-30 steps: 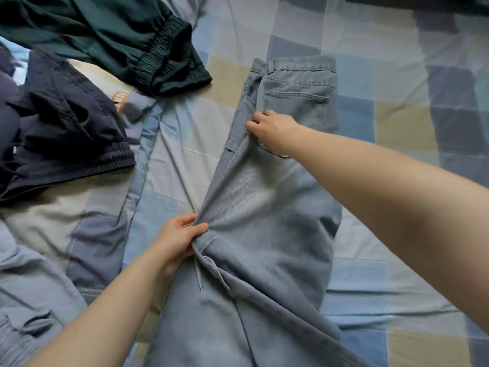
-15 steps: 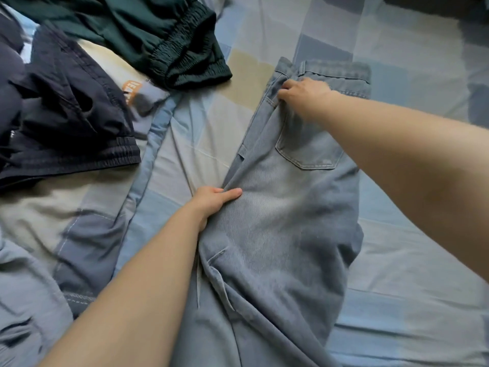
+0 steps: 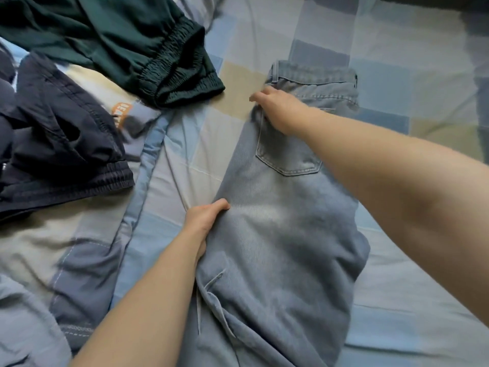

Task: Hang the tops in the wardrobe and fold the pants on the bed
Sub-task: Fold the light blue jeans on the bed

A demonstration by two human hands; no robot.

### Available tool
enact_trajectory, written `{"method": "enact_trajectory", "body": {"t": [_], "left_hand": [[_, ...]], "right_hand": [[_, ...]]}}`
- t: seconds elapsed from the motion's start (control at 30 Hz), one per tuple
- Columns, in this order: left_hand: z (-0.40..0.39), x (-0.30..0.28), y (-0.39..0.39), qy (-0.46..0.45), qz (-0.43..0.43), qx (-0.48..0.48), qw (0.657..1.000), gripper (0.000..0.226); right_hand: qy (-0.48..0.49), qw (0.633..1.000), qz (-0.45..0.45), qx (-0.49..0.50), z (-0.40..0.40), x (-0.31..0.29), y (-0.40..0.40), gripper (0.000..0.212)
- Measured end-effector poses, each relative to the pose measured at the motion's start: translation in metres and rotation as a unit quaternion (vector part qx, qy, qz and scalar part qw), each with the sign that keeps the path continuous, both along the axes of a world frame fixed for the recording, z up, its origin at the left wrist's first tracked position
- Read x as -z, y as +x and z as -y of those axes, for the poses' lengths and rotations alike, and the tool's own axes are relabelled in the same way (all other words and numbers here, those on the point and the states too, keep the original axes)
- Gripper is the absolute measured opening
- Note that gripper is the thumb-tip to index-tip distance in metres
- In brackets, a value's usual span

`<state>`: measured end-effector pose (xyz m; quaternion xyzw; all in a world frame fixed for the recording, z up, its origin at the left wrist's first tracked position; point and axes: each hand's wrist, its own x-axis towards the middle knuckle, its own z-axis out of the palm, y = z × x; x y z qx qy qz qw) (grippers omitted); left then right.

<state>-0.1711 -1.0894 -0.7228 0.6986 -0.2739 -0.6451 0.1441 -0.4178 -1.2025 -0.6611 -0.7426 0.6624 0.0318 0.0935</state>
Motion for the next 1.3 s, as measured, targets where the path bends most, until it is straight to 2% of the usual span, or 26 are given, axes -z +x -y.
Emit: {"method": "enact_trajectory", "body": {"t": [0.03,0.1,0.2,0.27,0.33,0.4,0.43,0.47,0.5,0.57,0.63,0.73,0.8,0.87,0.9,0.97,1.0,1.03,1.13,1.17,1.23,1.27,1.3], "left_hand": [[0.001,0.001,0.001,0.0,0.0,0.0,1.0,0.026],[0.004,0.002,0.004,-0.001,0.001,-0.001,1.0,0.024],[0.005,0.003,0.006,-0.008,-0.001,0.008,1.0,0.029],[0.004,0.002,0.007,-0.01,-0.007,0.024,1.0,0.036],[0.002,0.001,0.007,-0.023,-0.004,0.037,0.999,0.036],[-0.001,0.0,0.005,-0.036,0.002,0.039,0.999,0.031],[-0.003,-0.001,0.004,-0.039,0.007,0.041,0.998,0.031],[-0.003,-0.001,0.004,-0.042,0.013,0.043,0.998,0.031],[-0.004,-0.001,0.003,-0.045,0.018,0.046,0.998,0.031],[-0.002,0.0,0.004,-0.047,0.024,0.048,0.997,0.032],[-0.002,0.001,0.003,-0.049,0.026,0.055,0.997,0.032],[-0.004,0.004,0.002,-0.054,0.029,0.067,0.996,0.033],[-0.003,0.007,0.002,-0.064,0.038,0.078,0.994,0.035],[-0.002,0.009,0.003,-0.078,0.047,0.088,0.992,0.038],[-0.002,0.009,0.004,-0.082,0.048,0.094,0.991,0.038],[-0.005,0.007,0.005,-0.08,0.036,0.107,0.99,0.038],[-0.007,0.005,0.006,-0.076,0.025,0.11,0.991,0.036],[-0.009,0.002,0.008,-0.071,0.014,0.116,0.991,0.033],[-0.018,-0.01,0.018,-0.043,0.021,0.193,0.98,0.033],[-0.025,-0.016,0.025,-0.032,0.05,0.241,0.969,0.036],[-0.04,-0.026,0.039,-0.016,0.112,0.326,0.939,0.037],[-0.046,-0.029,0.045,-0.012,0.132,0.335,0.933,0.036],[-0.055,-0.034,0.051,-0.008,0.143,0.321,0.936,0.035]], "right_hand": [[-0.006,0.998,0.057,0.021,-0.008,0.003,0.001,0.058],[-0.077,0.981,0.161,0.076,-0.033,0.005,0.0,0.06],[-0.211,0.924,0.205,0.245,-0.103,0.011,-0.027,0.048],[-0.224,0.847,0.227,0.425,-0.159,0.017,-0.05,0.037],[-0.173,0.754,0.277,0.57,-0.21,0.026,-0.061,0.03],[-0.094,0.657,0.396,0.634,-0.255,0.033,-0.055,0.023],[-0.043,0.622,0.448,0.641,-0.272,0.034,-0.048,0.018],[0.009,0.609,0.477,0.633,-0.282,0.033,-0.039,0.016],[0.051,0.618,0.487,0.616,-0.291,0.031,-0.033,0.021],[0.108,0.664,0.478,0.565,-0.294,0.03,-0.023,0.034],[0.121,0.688,0.48,0.53,-0.293,0.028,-0.021,0.037],[-0.066,0.746,0.42,0.513,-0.312,0.038,-0.03,0.036],[-0.12,0.745,0.376,0.538,-0.332,0.046,-0.029,0.037],[-0.094,0.72,0.354,0.59,-0.337,0.055,-0.024,0.036],[-0.087,0.682,0.364,0.628,-0.333,0.058,-0.026,0.038],[-0.083,0.571,0.464,0.672,-0.327,0.053,-0.03,0.04],[-0.071,0.531,0.517,0.667,-0.326,0.05,-0.031,0.039],[-0.045,0.525,0.547,0.65,-0.329,0.048,-0.03,0.035],[0.058,0.604,0.527,0.595,-0.351,0.048,-0.011,0.019],[0.067,0.608,0.518,0.598,-0.359,0.048,-0.005,0.017],[0.041,0.547,0.521,0.655,-0.373,0.044,-0.004,0.024],[0.024,0.518,0.519,0.68,-0.38,0.042,-0.006,0.025],[0.024,0.517,0.51,0.688,-0.391,0.036,-0.006,0.024]]}}
